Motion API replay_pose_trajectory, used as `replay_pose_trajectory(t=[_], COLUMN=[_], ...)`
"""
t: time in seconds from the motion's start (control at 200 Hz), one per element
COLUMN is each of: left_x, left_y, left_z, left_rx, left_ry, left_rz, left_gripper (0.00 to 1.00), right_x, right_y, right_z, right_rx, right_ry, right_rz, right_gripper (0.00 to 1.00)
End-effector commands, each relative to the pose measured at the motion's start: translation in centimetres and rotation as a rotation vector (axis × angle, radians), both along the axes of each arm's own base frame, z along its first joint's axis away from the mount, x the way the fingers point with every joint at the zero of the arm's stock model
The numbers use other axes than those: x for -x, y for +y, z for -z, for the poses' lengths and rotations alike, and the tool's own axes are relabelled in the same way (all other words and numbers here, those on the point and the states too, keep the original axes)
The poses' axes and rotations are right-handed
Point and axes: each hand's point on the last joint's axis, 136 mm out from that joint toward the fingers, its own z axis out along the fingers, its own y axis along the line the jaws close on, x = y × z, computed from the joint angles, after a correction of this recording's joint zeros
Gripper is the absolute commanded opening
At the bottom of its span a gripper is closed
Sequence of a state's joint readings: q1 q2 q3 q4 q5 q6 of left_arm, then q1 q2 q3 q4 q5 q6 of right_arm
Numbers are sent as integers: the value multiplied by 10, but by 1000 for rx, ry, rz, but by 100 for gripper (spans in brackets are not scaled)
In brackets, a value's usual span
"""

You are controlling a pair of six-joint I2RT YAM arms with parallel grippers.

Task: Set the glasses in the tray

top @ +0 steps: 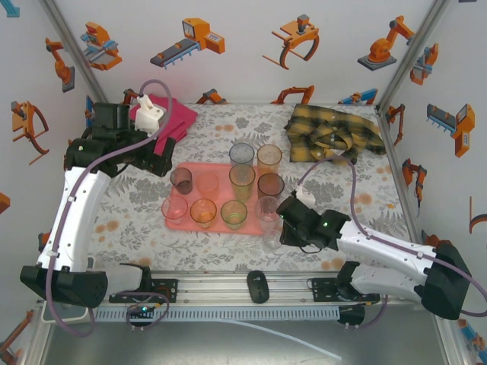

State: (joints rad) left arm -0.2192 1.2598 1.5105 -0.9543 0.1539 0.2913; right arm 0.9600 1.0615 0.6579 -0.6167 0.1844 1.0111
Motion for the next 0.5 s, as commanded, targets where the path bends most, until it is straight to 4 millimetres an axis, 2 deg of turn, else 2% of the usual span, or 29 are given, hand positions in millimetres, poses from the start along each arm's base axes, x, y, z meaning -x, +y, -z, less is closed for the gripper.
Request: replay_pose_trajectory(t=[0.0,0.18,0.496], left_x=[3,2,2], left_y=[1,2,1], left_z=[1,1,4], left_rx=[16,13,17], left_ry=[6,7,16], left_rz=[-13,-15,-14], left_gripper=[99,99,99], right_x=[-2,-3,-4], right_y=[-3,-1,-4], right_z=[1,2,-1], right_rx=[34,41,32], right_ry=[-2,2,-17], right_rz=[14,13,18], right_gripper=[29,26,14])
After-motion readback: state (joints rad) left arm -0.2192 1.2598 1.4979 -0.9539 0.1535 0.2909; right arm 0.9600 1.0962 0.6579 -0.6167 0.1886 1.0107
